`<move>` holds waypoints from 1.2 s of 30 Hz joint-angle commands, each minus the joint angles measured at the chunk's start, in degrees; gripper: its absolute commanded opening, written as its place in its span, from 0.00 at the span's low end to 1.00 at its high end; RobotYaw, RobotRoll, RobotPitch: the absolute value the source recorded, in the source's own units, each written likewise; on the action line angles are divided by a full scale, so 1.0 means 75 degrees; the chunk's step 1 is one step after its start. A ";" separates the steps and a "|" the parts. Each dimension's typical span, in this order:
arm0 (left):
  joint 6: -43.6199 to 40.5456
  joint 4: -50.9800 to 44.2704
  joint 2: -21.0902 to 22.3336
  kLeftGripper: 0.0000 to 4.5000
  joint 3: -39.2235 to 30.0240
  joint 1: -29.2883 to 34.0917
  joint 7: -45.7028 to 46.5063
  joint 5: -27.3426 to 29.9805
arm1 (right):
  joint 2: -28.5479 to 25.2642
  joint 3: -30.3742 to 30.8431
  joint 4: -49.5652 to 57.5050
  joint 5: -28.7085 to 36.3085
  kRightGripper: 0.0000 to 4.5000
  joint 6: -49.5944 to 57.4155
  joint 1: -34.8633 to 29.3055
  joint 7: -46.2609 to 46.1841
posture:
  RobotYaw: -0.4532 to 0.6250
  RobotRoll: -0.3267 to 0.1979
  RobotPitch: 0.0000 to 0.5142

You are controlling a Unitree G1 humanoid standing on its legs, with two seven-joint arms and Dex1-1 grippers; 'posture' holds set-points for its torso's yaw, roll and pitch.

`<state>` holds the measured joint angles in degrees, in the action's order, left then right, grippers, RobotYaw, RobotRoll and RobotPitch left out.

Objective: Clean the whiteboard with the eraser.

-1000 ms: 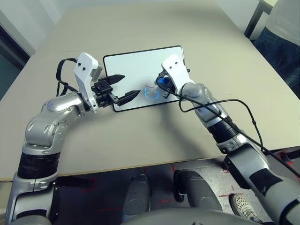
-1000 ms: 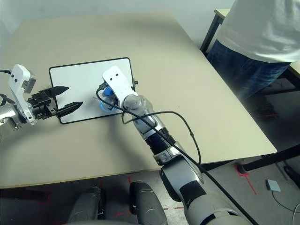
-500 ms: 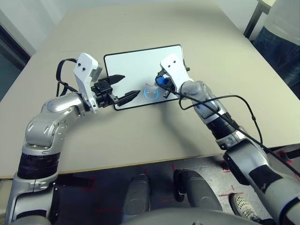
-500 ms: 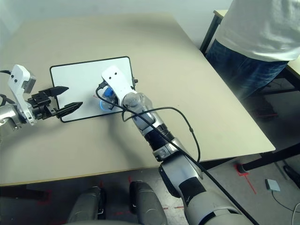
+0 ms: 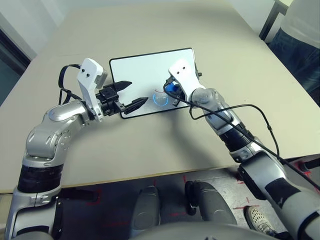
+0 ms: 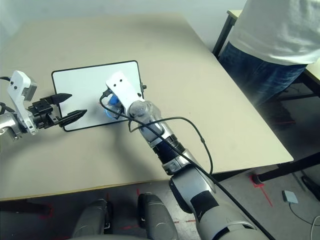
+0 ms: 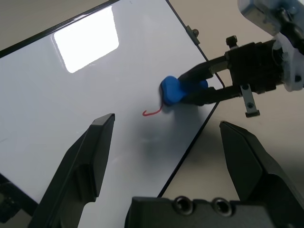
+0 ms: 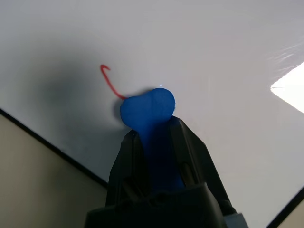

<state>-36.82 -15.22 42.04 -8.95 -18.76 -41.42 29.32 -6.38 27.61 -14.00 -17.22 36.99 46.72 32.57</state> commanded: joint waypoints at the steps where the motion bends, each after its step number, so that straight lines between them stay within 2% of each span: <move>1: -0.0032 -0.0162 0.0023 1.00 -0.0101 0.0129 0.0019 0.0016 | 0.0035 0.0352 -0.0525 -0.0068 0.18 0.0414 -0.0284 0.0185 | 0.57 0.62 0.30; 12: -0.0062 -0.0155 0.0006 1.00 -0.0067 0.0064 0.0045 0.0009 | -0.0124 -0.0469 -0.0653 0.0034 0.18 0.0374 0.0928 -0.0106 | 0.57 0.62 0.29; 17: -0.0019 -0.0094 -0.0013 1.00 -0.0028 0.0023 0.0037 -0.0024 | -0.0070 -0.0602 -0.0482 0.0126 0.18 0.0462 0.1155 -0.0148 | 0.57 0.62 0.28; 21: 0.0016 -0.0063 -0.0050 1.00 0.0006 -0.0003 0.0039 -0.0050 | 0.0037 -0.0448 -0.0417 0.0131 0.18 0.0464 0.0961 -0.0105 | 0.57 0.62 0.27; 29: 0.0052 -0.0073 -0.0061 1.00 -0.0032 0.0048 0.0026 -0.0056 | 0.0111 0.0399 -0.0329 -0.0068 0.18 0.0433 0.0040 0.0177 | 0.57 0.62 0.27; 36: 0.0060 -0.0040 -0.0055 1.00 -0.0036 0.0036 0.0002 -0.0045 | 0.0226 0.0613 -0.1008 -0.0161 0.18 0.0119 -0.0078 0.0114 | 0.57 0.62 0.28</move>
<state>-36.66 -15.77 41.61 -9.04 -18.85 -41.14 29.20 -4.60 30.33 -15.57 -18.00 36.34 48.32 33.01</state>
